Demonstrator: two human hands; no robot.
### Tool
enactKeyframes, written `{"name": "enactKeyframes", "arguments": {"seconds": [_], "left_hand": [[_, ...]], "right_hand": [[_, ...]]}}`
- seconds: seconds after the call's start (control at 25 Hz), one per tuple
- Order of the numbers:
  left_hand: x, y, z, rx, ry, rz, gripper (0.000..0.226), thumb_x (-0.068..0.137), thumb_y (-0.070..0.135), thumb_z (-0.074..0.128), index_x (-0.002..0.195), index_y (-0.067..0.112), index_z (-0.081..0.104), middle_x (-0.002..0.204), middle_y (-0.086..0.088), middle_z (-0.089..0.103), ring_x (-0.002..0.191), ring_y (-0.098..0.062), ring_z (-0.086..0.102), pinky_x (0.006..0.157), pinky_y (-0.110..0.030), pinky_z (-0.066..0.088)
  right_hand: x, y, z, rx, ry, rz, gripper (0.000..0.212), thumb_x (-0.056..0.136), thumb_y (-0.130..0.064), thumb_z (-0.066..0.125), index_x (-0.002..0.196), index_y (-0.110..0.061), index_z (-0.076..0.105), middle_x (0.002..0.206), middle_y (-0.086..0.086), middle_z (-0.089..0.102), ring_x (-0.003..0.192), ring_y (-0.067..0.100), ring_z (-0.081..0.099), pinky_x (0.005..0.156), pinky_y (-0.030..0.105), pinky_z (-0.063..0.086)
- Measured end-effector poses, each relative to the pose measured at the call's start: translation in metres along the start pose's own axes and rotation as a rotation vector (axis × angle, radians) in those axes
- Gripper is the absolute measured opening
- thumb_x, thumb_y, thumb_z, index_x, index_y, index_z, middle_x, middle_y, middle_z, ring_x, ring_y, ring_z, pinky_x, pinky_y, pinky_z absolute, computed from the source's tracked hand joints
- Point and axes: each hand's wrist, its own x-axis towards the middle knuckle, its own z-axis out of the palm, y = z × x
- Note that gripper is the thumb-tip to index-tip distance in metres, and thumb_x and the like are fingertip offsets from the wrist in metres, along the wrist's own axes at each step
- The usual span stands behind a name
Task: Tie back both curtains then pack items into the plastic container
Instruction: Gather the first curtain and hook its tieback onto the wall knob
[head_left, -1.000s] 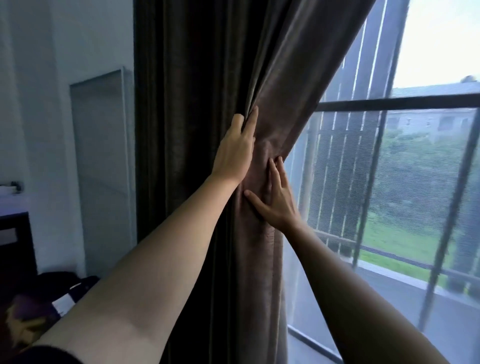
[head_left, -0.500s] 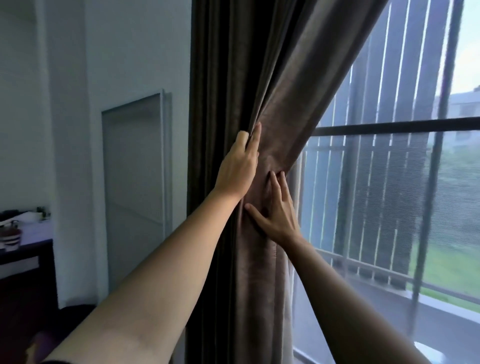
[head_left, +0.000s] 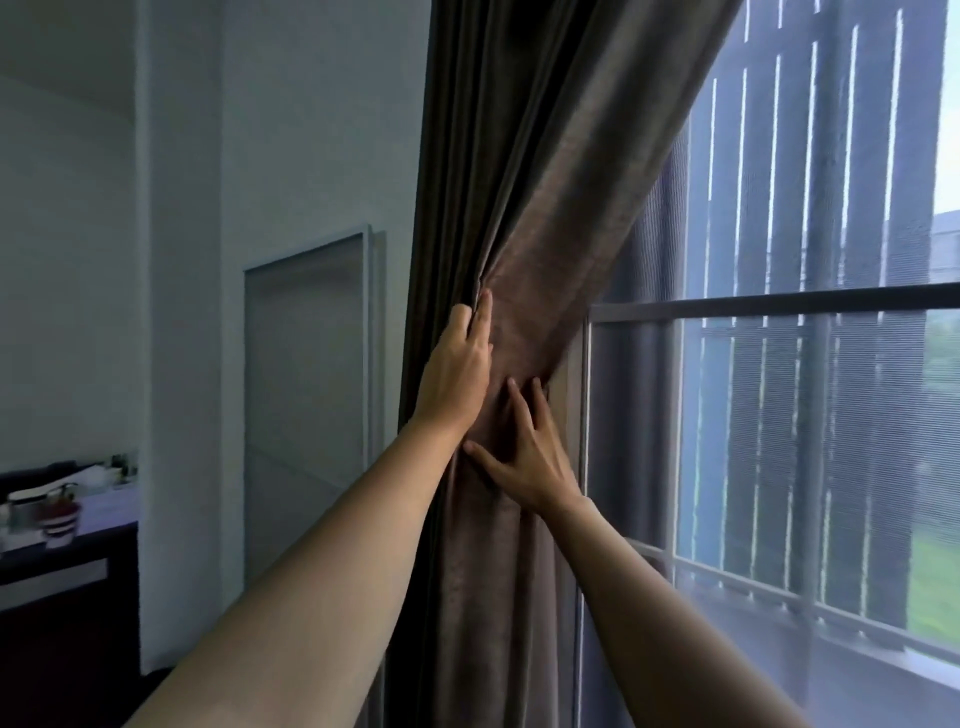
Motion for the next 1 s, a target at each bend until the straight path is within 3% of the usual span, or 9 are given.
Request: {"name": "enactKeyframes", "arguments": {"seconds": [0.2, 0.32, 0.4, 0.48, 0.56, 0.64, 0.72, 0.84, 1.0], "left_hand": [[-0.001, -0.012, -0.014, 0.091, -0.041, -0.116, 0.057, 0.077, 0.029, 0.072, 0.129, 0.024, 0.047, 0.119, -0.018, 0.052, 0.105, -0.033, 0.055, 0.078, -0.048, 0.052], [-0.007, -0.014, -0.010, -0.068, -0.127, -0.265, 0.064, 0.080, 0.043, 0.066, 0.136, 0.039, 0.033, 0.150, -0.023, 0.020, 0.135, -0.041, 0.028, 0.099, -0.058, 0.039], [-0.008, -0.016, -0.010, -0.262, -0.193, -0.312, 0.073, 0.082, 0.046, 0.062, 0.142, 0.045, 0.020, 0.156, -0.021, -0.001, 0.141, -0.040, 0.022, 0.106, -0.055, 0.038], [-0.010, -0.017, -0.013, -0.339, -0.226, -0.361, 0.084, 0.083, 0.044, 0.064, 0.146, 0.043, 0.009, 0.156, -0.019, -0.013, 0.135, -0.039, 0.035, 0.102, -0.041, 0.043], [-0.009, -0.021, -0.015, -0.343, -0.229, -0.472, 0.095, 0.080, 0.045, 0.067, 0.146, 0.043, -0.002, 0.156, -0.015, -0.018, 0.133, -0.036, 0.039, 0.099, -0.039, 0.043], [-0.009, -0.029, -0.013, -0.437, -0.233, -0.617, 0.102, 0.079, 0.045, 0.068, 0.145, 0.042, -0.009, 0.159, -0.011, -0.009, 0.138, -0.031, 0.033, 0.105, -0.041, 0.035], [-0.007, -0.045, -0.006, -0.535, -0.232, -0.711, 0.102, 0.079, 0.043, 0.069, 0.148, 0.035, -0.007, 0.157, -0.010, 0.020, 0.137, -0.027, 0.037, 0.109, -0.039, 0.034], [-0.004, -0.065, 0.004, -0.530, -0.219, -0.769, 0.080, 0.082, 0.040, 0.067, 0.145, 0.018, 0.024, 0.136, -0.008, 0.053, 0.121, -0.024, 0.054, 0.099, -0.030, 0.044], [0.000, -0.091, 0.015, -0.440, -0.230, -0.753, 0.043, 0.085, 0.040, 0.064, 0.116, 0.011, 0.056, 0.111, -0.007, 0.067, 0.100, -0.022, 0.064, 0.083, -0.028, 0.050]], "right_hand": [[0.002, 0.002, -0.001, 0.021, 0.131, -0.036, 0.087, 0.079, -0.057, 0.061, 0.148, -0.029, 0.016, 0.155, 0.012, 0.012, 0.141, 0.028, 0.021, 0.107, 0.040, 0.037], [-0.004, 0.005, -0.004, 0.003, 0.196, -0.089, 0.088, 0.079, -0.060, 0.059, 0.149, -0.032, 0.013, 0.158, 0.009, 0.003, 0.144, 0.025, 0.013, 0.108, 0.034, 0.030], [-0.002, 0.003, -0.007, -0.012, 0.197, -0.083, 0.089, 0.080, -0.060, 0.058, 0.149, -0.031, 0.011, 0.159, 0.005, -0.004, 0.145, 0.024, 0.010, 0.108, 0.033, 0.029], [0.003, 0.001, -0.007, -0.018, 0.184, -0.060, 0.089, 0.081, -0.061, 0.055, 0.149, -0.033, 0.006, 0.159, 0.002, -0.008, 0.145, 0.025, 0.010, 0.107, 0.036, 0.031], [0.011, 0.000, -0.002, -0.013, 0.156, -0.051, 0.089, 0.081, -0.064, 0.053, 0.149, -0.036, 0.001, 0.159, -0.002, -0.012, 0.144, 0.028, 0.012, 0.106, 0.040, 0.033], [0.020, -0.003, 0.008, -0.012, 0.123, -0.048, 0.089, 0.080, -0.066, 0.050, 0.148, -0.037, 0.000, 0.158, -0.003, -0.013, 0.142, 0.031, 0.014, 0.106, 0.043, 0.032], [0.033, -0.005, 0.021, 0.007, 0.097, -0.056, 0.088, 0.079, -0.067, 0.047, 0.148, -0.038, 0.001, 0.158, -0.004, -0.013, 0.142, 0.034, 0.015, 0.106, 0.046, 0.031], [0.057, -0.005, 0.041, 0.025, 0.068, -0.061, 0.086, 0.081, -0.066, 0.047, 0.148, -0.038, 0.002, 0.159, -0.002, -0.012, 0.142, 0.036, 0.014, 0.108, 0.048, 0.029], [0.084, -0.007, 0.064, -0.047, 0.040, -0.050, 0.087, 0.078, -0.070, 0.041, 0.148, -0.037, 0.001, 0.159, 0.002, -0.011, 0.140, 0.037, 0.015, 0.111, 0.046, 0.023]]}}
